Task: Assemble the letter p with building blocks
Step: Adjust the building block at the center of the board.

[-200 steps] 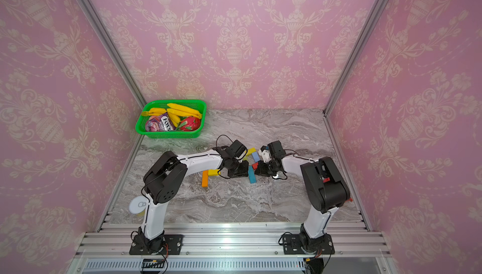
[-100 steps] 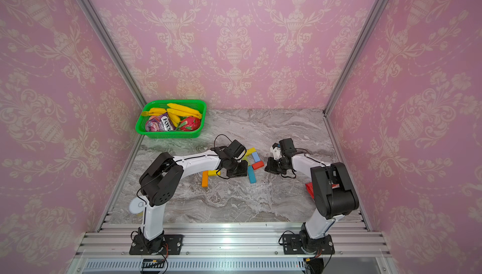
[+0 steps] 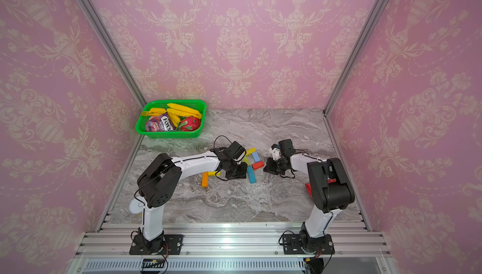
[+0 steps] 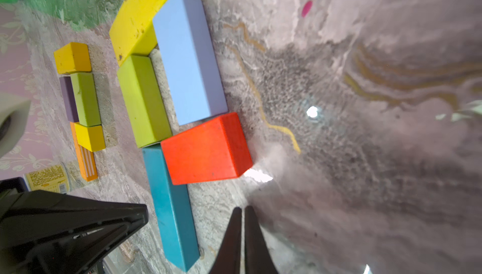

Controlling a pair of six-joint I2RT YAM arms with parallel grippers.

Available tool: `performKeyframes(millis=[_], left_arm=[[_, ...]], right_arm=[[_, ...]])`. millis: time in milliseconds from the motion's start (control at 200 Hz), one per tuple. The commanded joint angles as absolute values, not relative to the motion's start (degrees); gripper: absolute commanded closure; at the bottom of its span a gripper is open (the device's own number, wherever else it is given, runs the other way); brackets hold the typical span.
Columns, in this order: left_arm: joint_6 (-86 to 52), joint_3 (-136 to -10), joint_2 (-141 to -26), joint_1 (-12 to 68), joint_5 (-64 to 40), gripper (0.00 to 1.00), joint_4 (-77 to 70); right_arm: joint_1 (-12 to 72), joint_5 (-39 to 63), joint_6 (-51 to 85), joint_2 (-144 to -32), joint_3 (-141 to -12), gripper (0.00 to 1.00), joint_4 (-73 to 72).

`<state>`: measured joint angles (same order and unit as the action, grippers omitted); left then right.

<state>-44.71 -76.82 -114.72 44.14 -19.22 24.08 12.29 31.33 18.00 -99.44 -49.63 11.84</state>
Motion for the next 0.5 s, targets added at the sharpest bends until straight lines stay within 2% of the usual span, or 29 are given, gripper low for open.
performKeyframes(millis=[0, 495], left_arm=[[-43.27, -76.46, -113.44, 44.82, -20.55, 1.0, 26.1], [-43.03, -77.96, -115.21, 44.91, -21.5, 1.0, 26.51]], right_arm=[[12.48, 33.13, 18.81, -101.08, -49.38, 0.91, 10.29], [12.74, 33.58, 18.74, -103.49, -50.26, 0.91, 9.71]])
